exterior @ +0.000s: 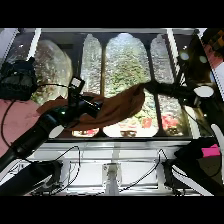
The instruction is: Fold the clothes and pants, and hang the long-sleeved shirts on hangers.
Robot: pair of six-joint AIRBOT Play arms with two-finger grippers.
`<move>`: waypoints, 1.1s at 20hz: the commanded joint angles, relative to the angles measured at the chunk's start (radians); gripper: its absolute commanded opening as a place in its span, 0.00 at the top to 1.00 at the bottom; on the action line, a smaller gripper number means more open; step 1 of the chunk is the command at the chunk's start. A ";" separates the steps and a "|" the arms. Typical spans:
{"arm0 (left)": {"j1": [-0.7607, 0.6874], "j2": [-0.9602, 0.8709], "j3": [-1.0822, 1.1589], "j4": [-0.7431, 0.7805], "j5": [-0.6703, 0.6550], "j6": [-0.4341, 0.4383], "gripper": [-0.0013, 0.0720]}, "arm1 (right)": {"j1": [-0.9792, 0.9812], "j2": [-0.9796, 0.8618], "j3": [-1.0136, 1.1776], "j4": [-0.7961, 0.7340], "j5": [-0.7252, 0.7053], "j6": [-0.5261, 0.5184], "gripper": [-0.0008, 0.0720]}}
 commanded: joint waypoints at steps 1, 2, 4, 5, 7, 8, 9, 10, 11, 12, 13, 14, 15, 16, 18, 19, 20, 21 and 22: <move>0.087 0.060 0.000 0.000 -0.008 -0.001 0.25 | -0.035 0.061 0.069 -0.124 -0.333 0.109 0.97; 0.118 0.077 0.000 0.000 -0.021 -0.001 0.25 | -0.054 0.082 0.069 -0.174 -0.385 0.149 0.97; 0.180 0.100 0.000 0.000 -0.095 -0.001 0.25 | -0.102 0.104 0.069 -0.269 -0.403 0.236 0.97; 0.204 0.101 -0.001 0.000 -0.151 -0.001 0.25 | -0.125 0.103 0.069 -0.299 -0.372 0.267 0.97; 0.232 0.100 -0.008 0.000 -0.261 0.000 0.26 | -0.144 0.099 0.068 -0.377 -0.300 0.283 0.97; 0.233 0.100 -0.017 0.000 -0.294 0.001 0.26 | -0.144 0.099 0.069 -0.420 -0.274 0.284 0.97; 0.232 0.100 -0.032 -0.002 -0.312 0.000 0.26 | -0.144 0.099 0.069 -0.450 -0.251 0.285 0.97; 0.231 0.100 -0.048 -0.021 -0.319 0.000 0.26 | -0.144 0.099 0.069 -0.475 -0.238 0.285 0.97; 0.231 0.100 -0.066 -0.051 -0.318 0.000 0.26 | -0.144 0.099 0.069 -0.486 -0.231 0.285 0.97; 0.231 0.093 -0.082 -0.085 -0.319 0.001 0.26 | -0.144 0.099 0.069 -0.494 -0.224 0.285 0.97; 0.231 0.076 -0.095 -0.130 -0.317 0.001 0.26 | -0.144 0.099 0.069 -0.498 -0.217 0.285 0.97; 0.231 0.045 -0.100 -0.182 -0.314 0.007 0.26 | -0.144 0.099 0.069 -0.500 -0.210 0.285 0.97; 0.231 0.007 -0.101 -0.243 -0.298 0.031 0.25 | -0.144 0.099 0.069 -0.501 -0.201 0.285 0.97; 0.231 -0.039 -0.101 -0.327 -0.263 0.081 0.24 | -0.144 0.100 0.069 -0.509 -0.192 0.285 0.97; 0.231 -0.137 -0.101 -0.518 -0.192 0.207 0.21 | -0.144 0.100 0.069 -0.527 -0.178 0.285 0.97; 0.231 -0.183 -0.100 -0.606 -0.172 0.265 0.21 | -0.144 0.100 0.069 -0.534 -0.171 0.285 0.97; 0.231 -0.232 -0.090 -0.684 -0.166 0.338 0.21 | -0.144 0.099 0.069 -0.542 -0.164 0.285 0.97; 0.231 -0.274 -0.072 -0.740 -0.167 0.412 0.21 | -0.144 0.100 0.069 -0.548 -0.161 0.285 0.97; 0.231 -0.314 -0.044 -0.792 -0.167 0.472 0.21 | -0.144 0.099 0.069 -0.553 -0.159 0.285 0.97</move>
